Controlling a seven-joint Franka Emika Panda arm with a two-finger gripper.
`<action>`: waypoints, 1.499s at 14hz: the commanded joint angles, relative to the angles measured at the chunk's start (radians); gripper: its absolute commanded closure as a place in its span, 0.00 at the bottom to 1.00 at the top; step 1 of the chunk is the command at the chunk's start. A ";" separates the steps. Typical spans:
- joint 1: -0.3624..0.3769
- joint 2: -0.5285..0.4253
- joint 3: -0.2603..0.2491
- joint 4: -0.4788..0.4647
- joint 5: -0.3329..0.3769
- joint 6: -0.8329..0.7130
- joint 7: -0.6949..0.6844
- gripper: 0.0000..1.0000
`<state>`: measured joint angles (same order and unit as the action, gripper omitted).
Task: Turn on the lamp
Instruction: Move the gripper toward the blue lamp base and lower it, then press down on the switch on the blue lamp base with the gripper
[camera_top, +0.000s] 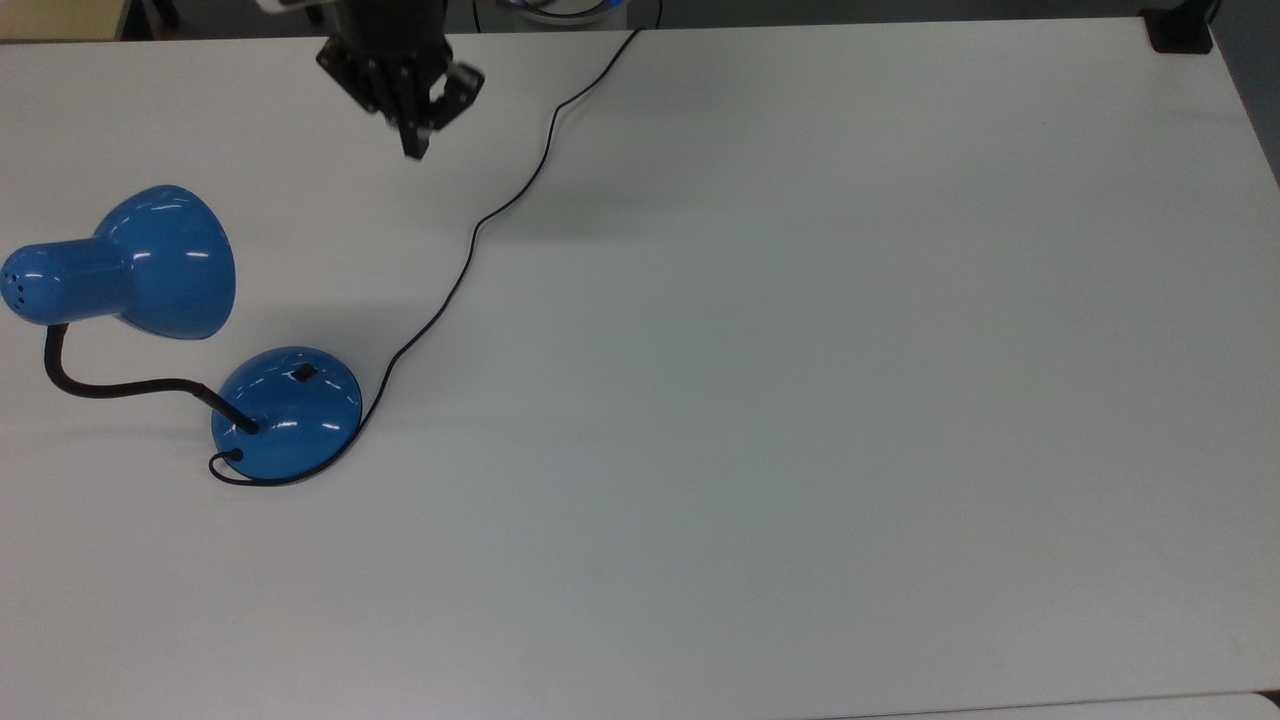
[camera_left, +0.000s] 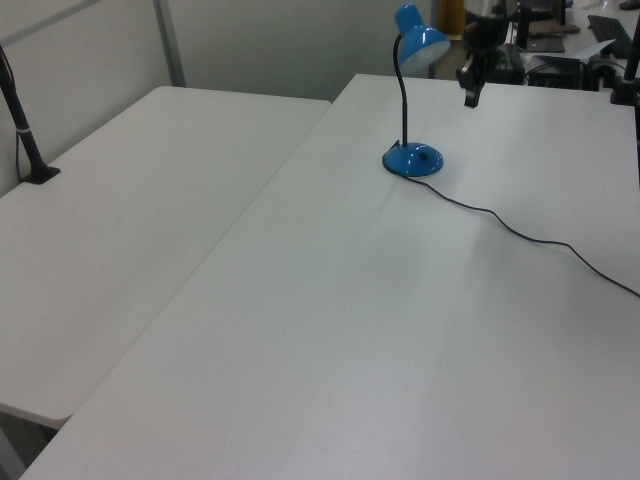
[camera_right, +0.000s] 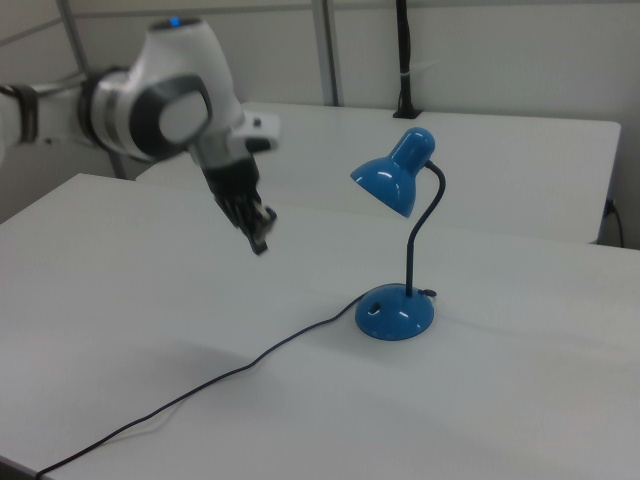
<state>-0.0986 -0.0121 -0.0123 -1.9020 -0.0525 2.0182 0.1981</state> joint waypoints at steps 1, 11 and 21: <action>-0.047 0.065 -0.003 -0.109 0.014 0.213 0.136 1.00; -0.104 0.314 -0.005 -0.092 -0.038 0.702 0.305 1.00; -0.158 0.449 -0.006 0.034 -0.168 0.761 0.305 1.00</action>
<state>-0.2597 0.4204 -0.0154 -1.8830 -0.1905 2.7604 0.4800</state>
